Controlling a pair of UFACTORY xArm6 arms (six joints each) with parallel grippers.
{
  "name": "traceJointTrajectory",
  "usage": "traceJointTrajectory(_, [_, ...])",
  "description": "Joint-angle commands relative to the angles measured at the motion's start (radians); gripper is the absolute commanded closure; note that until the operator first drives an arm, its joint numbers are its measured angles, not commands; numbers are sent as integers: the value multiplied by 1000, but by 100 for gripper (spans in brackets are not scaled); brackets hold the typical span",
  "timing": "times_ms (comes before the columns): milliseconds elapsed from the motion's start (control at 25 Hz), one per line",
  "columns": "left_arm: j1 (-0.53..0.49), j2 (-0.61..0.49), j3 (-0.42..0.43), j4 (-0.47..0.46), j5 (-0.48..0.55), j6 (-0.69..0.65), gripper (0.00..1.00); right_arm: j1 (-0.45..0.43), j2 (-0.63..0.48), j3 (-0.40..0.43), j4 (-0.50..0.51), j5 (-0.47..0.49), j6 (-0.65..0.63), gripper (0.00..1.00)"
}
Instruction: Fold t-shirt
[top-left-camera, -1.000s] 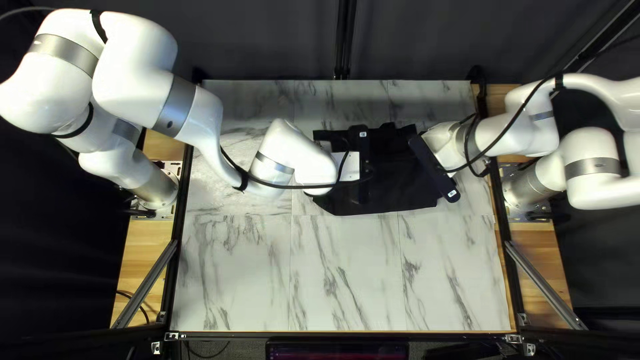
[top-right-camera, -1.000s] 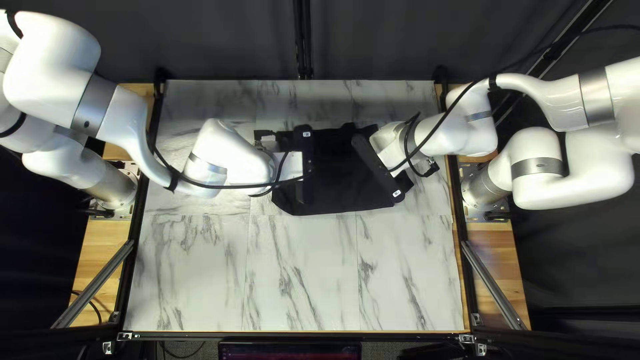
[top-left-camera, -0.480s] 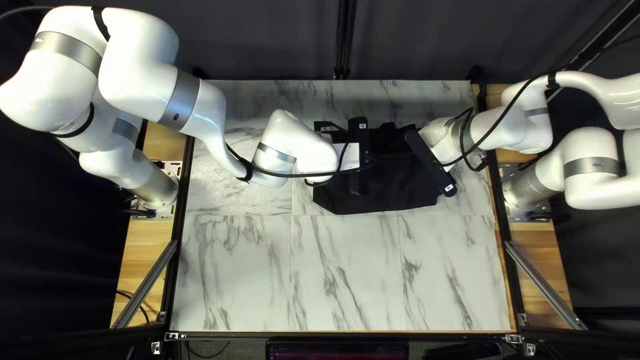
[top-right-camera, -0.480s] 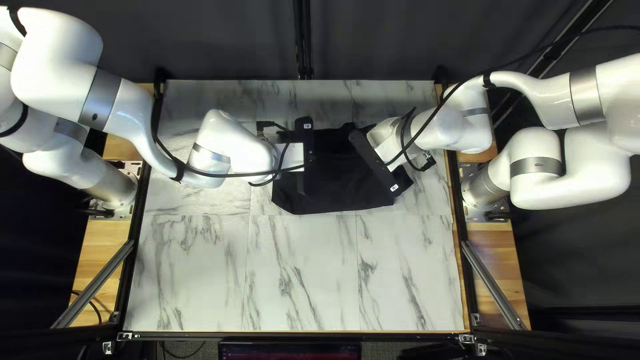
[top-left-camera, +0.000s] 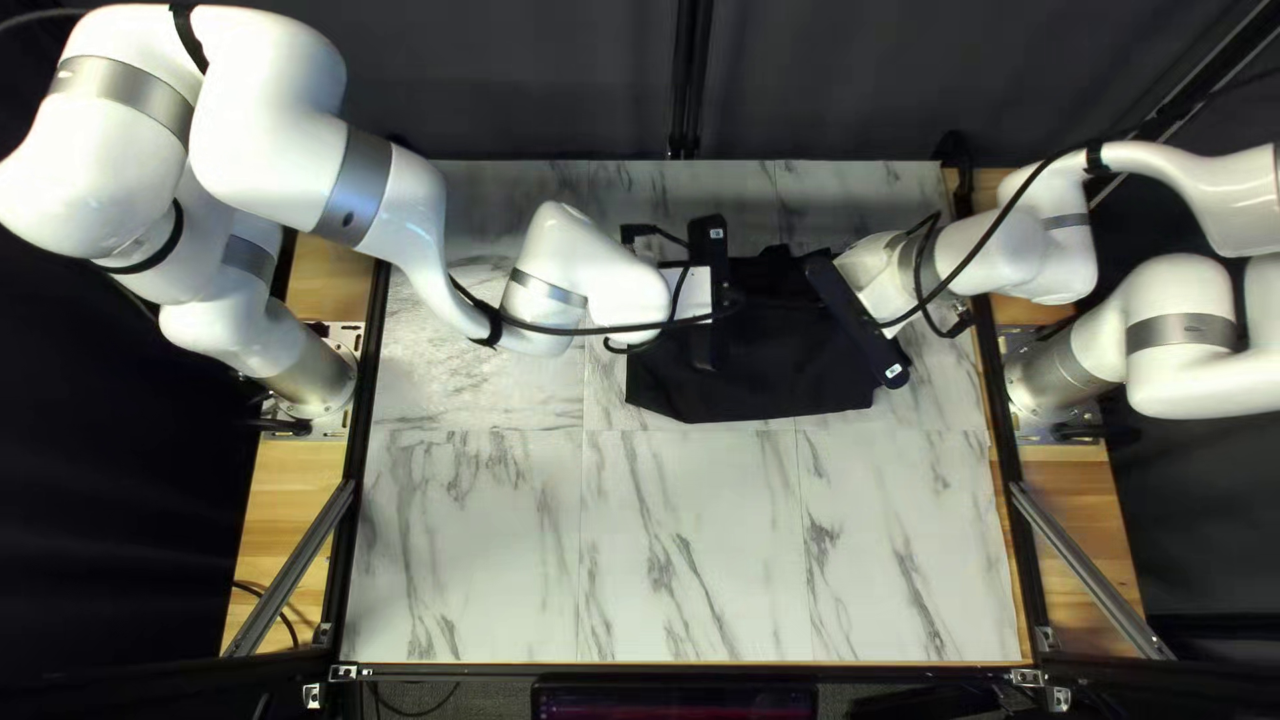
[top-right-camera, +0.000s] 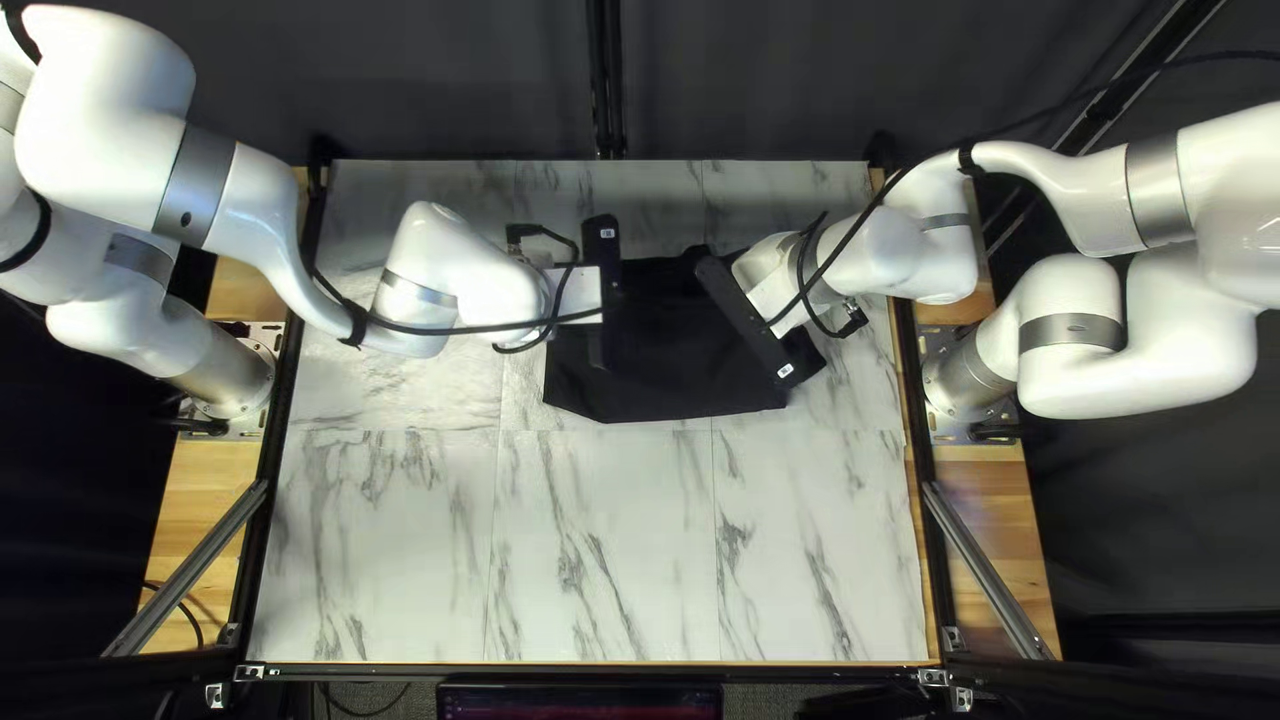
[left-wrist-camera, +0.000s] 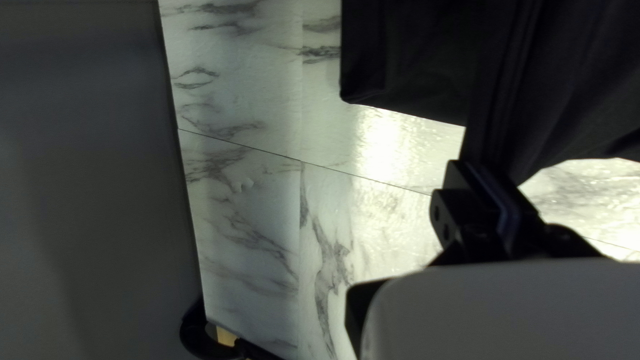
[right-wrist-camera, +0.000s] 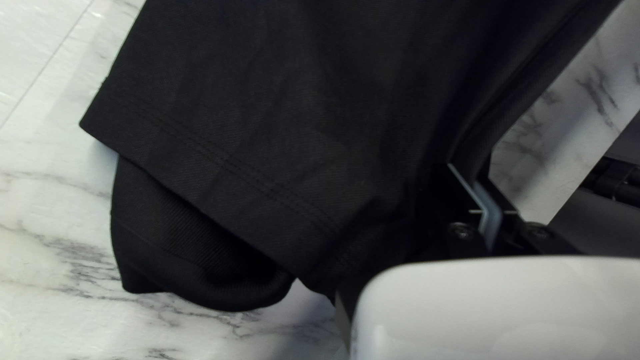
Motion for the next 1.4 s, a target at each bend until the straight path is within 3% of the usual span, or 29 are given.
traceJointTrajectory(40, [14, 26, -5, 1, -26, 3, 100, -15, 24, -5, 9, -26, -17, 100])
traceJointTrajectory(840, [62, 71, -5, -6, -98, 16, 100, -89, 66, 26, 87, -128, -123, 100])
traceJointTrajectory(1200, [91, 66, 29, 11, -154, 15, 100, -141, 124, 31, 175, -211, -229, 100])
traceJointTrajectory(1400, [109, 82, 15, 19, -163, 21, 100, -139, 120, 29, 203, -203, -248, 100])
